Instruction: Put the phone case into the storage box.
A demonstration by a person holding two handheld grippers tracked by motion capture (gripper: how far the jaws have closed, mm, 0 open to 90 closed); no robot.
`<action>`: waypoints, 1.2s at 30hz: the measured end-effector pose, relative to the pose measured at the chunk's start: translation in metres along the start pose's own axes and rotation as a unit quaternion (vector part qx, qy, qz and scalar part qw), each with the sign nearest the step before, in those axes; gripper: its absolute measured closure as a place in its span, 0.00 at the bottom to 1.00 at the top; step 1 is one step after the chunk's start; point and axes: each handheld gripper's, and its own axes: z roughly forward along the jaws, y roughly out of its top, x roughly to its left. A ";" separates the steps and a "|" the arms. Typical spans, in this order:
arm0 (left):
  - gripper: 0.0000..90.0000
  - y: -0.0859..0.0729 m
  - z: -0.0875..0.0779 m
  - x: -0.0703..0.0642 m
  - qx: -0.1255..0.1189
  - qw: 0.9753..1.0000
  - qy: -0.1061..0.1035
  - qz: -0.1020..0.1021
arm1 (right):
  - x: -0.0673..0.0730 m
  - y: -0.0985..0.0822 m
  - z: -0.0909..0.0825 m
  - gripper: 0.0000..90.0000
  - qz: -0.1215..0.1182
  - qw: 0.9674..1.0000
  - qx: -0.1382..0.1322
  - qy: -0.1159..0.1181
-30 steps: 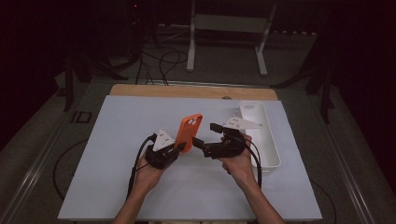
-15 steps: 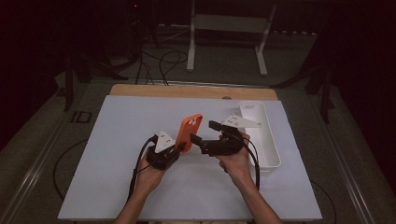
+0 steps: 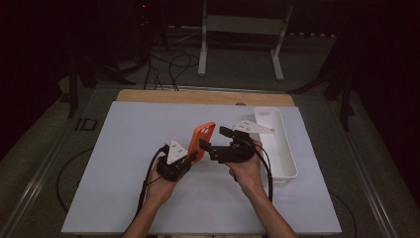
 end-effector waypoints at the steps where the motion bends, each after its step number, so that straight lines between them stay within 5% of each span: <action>1: 0.95 0.000 0.000 0.000 0.000 1.000 0.002 0.000 | 0.000 0.000 0.000 0.09 0.002 1.000 -0.001 -0.001; 36: 0.95 -0.002 0.004 -0.014 -0.004 1.000 0.012 0.025 | 0.004 0.000 0.015 0.16 0.038 0.999 0.005 -0.020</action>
